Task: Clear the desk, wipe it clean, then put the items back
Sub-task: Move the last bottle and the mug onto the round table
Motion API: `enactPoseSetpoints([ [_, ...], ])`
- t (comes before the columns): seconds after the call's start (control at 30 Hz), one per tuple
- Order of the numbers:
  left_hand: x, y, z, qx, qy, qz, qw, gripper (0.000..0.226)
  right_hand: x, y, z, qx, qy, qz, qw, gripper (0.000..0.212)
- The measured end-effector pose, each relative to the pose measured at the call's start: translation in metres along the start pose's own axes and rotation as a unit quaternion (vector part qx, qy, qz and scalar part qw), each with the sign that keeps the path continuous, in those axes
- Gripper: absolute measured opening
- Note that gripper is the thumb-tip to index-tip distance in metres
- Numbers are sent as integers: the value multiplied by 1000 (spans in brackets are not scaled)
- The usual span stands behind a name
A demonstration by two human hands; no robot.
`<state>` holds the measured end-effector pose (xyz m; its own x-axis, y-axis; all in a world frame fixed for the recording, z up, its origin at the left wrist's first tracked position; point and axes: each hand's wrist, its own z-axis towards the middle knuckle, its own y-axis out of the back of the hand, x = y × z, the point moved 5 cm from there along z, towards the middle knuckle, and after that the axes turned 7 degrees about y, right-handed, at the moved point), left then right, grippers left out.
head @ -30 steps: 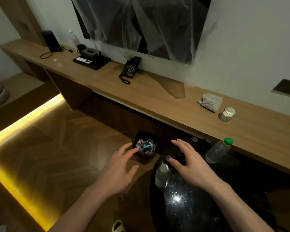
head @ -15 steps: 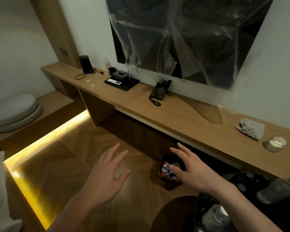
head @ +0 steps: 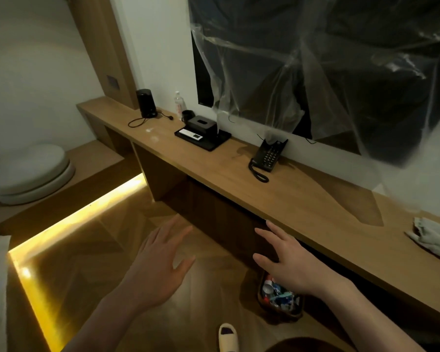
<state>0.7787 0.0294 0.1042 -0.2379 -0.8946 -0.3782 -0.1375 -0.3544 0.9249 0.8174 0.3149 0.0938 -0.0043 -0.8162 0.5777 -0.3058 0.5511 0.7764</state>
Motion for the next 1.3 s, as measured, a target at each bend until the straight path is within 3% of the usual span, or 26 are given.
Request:
enactPoseSetpoints([
  [0.3,45,41,141,-1,55,5,998,68,5,46,159,26,26,-2,999,71],
  [0.63,146,88,243,-26,147,1,989,71,92,69,332,65,66,-17,996,69],
  [1.1,339,175,425,-26,107,15,994,68,210,47,548,4,31,-5,999,67],
  [1.3,386,194,488,11,95,12,995,67,230,40,614,15,6,15,1000,69],
])
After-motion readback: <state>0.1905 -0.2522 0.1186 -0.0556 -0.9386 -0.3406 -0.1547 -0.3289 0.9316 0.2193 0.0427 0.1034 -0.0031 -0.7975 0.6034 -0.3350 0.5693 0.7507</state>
